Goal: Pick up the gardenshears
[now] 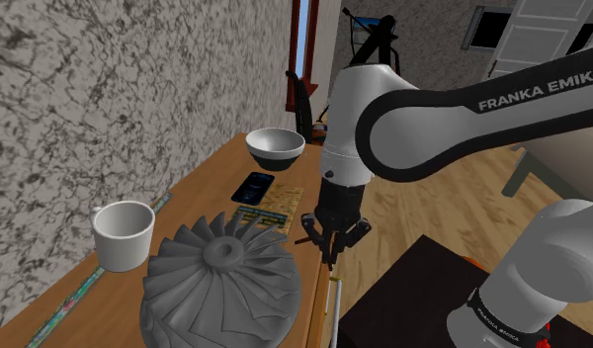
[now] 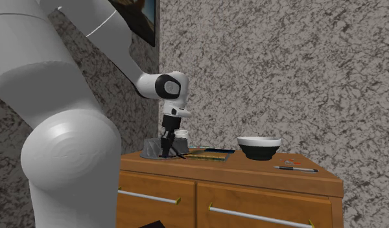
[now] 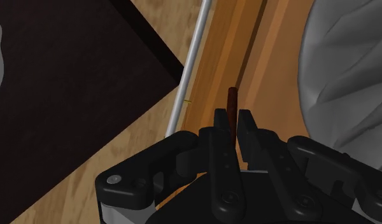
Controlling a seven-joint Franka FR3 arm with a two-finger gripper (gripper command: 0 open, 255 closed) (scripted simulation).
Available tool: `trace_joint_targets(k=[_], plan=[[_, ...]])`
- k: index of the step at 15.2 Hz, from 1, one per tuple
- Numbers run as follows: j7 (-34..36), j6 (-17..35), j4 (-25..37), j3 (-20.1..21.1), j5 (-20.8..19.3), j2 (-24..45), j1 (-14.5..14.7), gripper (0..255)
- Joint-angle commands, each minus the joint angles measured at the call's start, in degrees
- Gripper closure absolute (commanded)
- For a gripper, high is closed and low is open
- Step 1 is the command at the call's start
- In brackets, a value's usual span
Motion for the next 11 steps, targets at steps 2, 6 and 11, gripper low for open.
trace_joint_targets(k=[2, 6, 11], plan=[[0.3, -2.8, 1.4, -1.1, -0.5, -1.3, 0.1, 255], [0.8, -6.2, 3.5, -2.5, -1.3, -2.7, 0.1, 255], [1.2, -8.8, 5.2, -3.5, -1.8, -3.5, 0.1, 255]])
